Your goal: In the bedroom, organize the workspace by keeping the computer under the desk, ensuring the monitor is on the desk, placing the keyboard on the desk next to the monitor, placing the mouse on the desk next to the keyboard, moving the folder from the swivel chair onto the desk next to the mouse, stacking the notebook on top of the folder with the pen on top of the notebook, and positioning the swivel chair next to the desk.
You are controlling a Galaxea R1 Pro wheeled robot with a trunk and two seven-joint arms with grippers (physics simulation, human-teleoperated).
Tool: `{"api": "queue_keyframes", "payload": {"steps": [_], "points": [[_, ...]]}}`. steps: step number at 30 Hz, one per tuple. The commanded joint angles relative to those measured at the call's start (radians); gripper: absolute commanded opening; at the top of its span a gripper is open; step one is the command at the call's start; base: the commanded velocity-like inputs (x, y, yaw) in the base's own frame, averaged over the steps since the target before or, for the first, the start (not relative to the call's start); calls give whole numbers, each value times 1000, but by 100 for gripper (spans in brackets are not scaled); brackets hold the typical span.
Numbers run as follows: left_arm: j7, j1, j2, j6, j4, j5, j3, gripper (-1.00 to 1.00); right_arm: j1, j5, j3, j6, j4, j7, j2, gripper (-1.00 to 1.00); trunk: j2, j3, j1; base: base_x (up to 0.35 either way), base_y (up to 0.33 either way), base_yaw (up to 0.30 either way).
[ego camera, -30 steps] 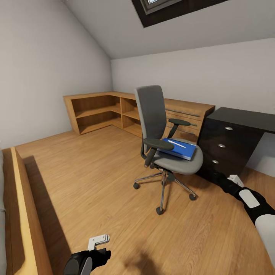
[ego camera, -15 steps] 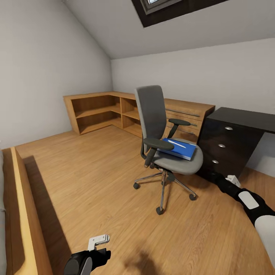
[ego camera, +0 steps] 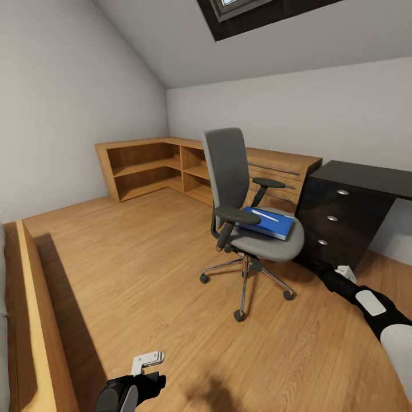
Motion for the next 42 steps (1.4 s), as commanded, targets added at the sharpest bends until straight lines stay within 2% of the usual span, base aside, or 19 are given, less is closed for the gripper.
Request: {"api": "queue_keyframes", "payload": {"steps": [1,12,17,20,42], "points": [[9,0,0,3,-1,11,-1,100,-1,-5,-5,9,3,2,1,100,0,-1,0,0,0,0],[9,0,1,3,-1,11,-1,100,-1,-5,-5,10,17,3,16,100,0,-1,0,6,0,0],[7,-1,-1,2,-2,12,1,100,-1,-5,-4,10,19,3,21,100,0,-1,0,201,0,0],[7,0,0,3,-2,12,1,100,-1,-3,-4,10,20,1,34,100,0,-1,0,103,0,0],[6,0,0,2,-2,11,0,100,-1,-2,-2,10,19,-1,38,100,0,-1,0,133,0,0]]}}
